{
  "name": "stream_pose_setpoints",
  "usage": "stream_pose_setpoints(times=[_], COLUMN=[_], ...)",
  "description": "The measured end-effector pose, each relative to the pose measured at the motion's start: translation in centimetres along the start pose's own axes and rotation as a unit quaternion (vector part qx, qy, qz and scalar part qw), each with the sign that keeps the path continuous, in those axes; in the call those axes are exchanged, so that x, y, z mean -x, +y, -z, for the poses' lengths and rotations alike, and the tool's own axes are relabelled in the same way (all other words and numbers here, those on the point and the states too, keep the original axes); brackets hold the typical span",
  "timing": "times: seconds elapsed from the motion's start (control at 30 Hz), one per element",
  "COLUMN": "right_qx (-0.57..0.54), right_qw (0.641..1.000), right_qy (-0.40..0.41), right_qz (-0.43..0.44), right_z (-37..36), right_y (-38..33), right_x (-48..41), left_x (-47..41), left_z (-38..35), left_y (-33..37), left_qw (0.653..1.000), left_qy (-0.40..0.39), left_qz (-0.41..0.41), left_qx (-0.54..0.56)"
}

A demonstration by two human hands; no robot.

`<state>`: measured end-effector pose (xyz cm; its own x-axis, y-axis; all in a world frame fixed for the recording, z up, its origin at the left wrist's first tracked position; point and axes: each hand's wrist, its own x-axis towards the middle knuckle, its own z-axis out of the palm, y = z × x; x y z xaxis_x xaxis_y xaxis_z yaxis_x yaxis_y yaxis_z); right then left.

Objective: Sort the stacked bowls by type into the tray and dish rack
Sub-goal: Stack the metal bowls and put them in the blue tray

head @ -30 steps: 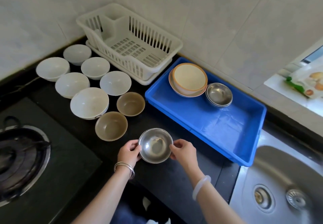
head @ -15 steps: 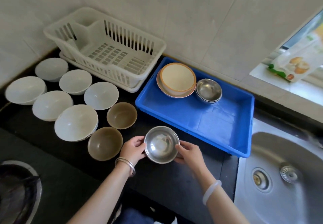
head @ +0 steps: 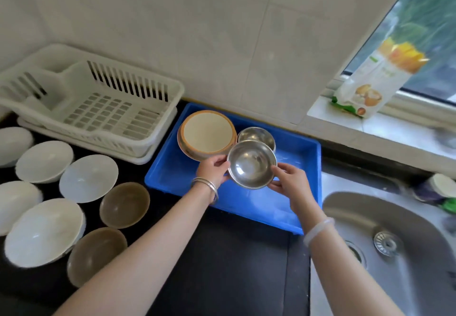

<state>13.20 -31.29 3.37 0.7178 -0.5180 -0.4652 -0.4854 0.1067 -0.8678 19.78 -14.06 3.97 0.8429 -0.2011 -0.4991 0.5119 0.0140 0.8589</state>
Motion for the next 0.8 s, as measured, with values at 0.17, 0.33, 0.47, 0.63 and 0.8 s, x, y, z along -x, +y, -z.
stream_pose_setpoints(times=[0.17,0.33,0.47,0.63,0.8], right_qx=[0.052,0.078,0.103,0.129,0.157], right_qw=[0.998,0.996,0.993,0.991,0.986], right_qy=[0.029,0.04,0.046,0.037,0.032], right_qz=[0.022,0.025,0.025,0.027,0.048], right_z=[1.6,1.5,1.1,1.0,0.7], right_y=[-2.3,-3.1,-3.0,-2.4,-1.5], right_x=[-5.6,-9.7,-12.2,-13.4,-13.5], left_x=[-5.3,-8.6,-9.7,-10.1,-9.9], left_z=[-4.4,-7.0,-8.3,-10.0,-10.2], left_y=[1.4,1.9,1.5,0.7,-0.6], left_qw=[0.998,0.965,0.936,0.922,0.918], left_qy=[0.032,0.111,0.154,0.163,0.173], left_qz=[0.0,-0.045,-0.06,-0.066,-0.056], left_qx=[-0.062,-0.232,-0.311,-0.344,-0.352])
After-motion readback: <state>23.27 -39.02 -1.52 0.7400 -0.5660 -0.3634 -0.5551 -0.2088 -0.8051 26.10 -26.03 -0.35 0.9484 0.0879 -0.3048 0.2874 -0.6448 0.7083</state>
